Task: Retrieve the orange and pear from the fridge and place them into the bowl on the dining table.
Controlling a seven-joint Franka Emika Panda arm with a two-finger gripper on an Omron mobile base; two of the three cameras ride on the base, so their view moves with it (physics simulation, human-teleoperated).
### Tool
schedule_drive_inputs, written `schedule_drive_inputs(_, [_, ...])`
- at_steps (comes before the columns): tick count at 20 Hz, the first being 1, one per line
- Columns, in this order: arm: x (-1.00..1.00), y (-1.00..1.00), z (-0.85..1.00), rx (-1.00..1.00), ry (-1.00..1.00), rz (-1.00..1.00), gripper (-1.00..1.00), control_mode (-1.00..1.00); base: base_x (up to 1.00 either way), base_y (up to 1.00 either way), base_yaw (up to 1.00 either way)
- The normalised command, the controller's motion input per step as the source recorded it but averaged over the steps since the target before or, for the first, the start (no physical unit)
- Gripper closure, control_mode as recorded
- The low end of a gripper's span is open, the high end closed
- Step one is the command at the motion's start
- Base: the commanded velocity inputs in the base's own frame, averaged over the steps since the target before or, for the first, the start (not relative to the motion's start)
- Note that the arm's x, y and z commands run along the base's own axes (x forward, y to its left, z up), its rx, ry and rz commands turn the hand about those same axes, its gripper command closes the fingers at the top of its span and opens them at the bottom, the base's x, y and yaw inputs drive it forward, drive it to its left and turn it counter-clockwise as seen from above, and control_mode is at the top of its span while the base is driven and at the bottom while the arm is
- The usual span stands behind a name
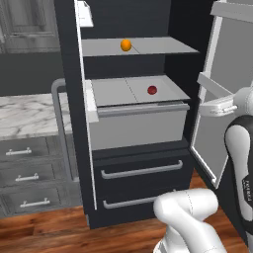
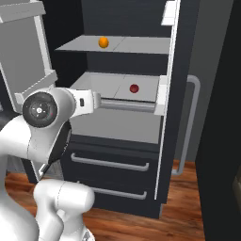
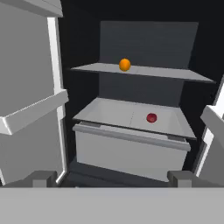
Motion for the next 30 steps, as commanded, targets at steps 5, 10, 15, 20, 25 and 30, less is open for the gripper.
schedule_drive_inputs(5, [0.07, -0.06, -0.02, 0.0, -0.18, 0.31, -1.0, -1.0, 0.0, 0.0, 0.0])
schedule_drive_inputs(10, [0.12, 0.08, 0.0, 0.0, 0.0, 0.0, -1.0, 1.0, 0.47, 0.21, -0.07])
schedule_drive_inputs(15, [0.0, 0.0, 0.0, 0.0, 0.0, 0.0, -1.0, 1.0, 0.56, 0.14, -0.07])
schedule_drive_inputs(20, [0.0, 0.0, 0.0, 0.0, 0.0, 0.0, -1.0, 1.0, 0.87, 0.0, -0.06])
schedule_drive_inputs(25, [0.0, 0.0, 0.0, 0.0, 0.0, 0.0, -1.0, 1.0, 1.0, 0.0, -0.07])
schedule_drive_inputs(30, [0.0, 0.0, 0.0, 0.0, 0.0, 0.0, -1.0, 1.0, 0.98, 0.06, -0.07])
